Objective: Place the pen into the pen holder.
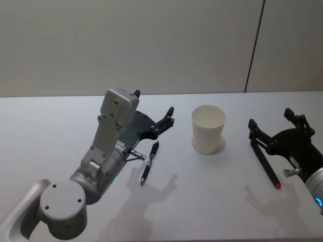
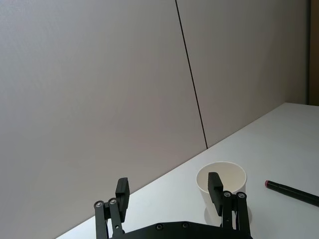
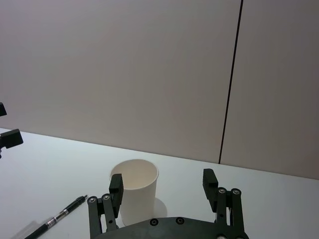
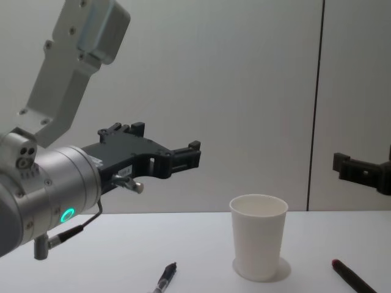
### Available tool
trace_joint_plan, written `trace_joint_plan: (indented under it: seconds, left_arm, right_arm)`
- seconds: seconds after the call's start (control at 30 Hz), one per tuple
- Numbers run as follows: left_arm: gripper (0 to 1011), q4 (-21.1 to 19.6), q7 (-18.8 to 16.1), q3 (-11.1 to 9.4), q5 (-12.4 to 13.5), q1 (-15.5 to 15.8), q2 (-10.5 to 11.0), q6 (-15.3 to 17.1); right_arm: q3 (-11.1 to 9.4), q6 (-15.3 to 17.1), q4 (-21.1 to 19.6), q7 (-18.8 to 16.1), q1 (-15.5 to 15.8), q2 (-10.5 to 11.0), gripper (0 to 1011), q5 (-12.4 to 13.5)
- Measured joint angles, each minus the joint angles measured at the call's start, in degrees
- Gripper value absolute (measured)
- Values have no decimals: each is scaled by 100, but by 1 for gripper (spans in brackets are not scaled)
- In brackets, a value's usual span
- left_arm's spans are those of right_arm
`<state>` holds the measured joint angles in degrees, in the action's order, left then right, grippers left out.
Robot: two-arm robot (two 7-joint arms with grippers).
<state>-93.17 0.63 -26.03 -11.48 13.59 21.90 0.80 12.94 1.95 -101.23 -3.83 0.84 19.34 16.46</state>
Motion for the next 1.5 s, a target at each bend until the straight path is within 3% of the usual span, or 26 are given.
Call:
trace_joint_plan:
  seconds: [0.83, 1.2, 1.5]
  left_arm:
    - [1004, 0, 0, 0, 0, 0, 0, 0]
    - [1004, 0, 0, 0, 0, 0, 0, 0]
    - [1004, 0, 0, 0, 0, 0, -1, 0]
  right_arm:
    - [21, 44, -3, 51, 9, -34, 1002, -18]
    - [146, 564, 24, 656, 4, -322, 1001, -139]
    - [197, 1087, 428, 1196, -281, -657, 1001, -278]
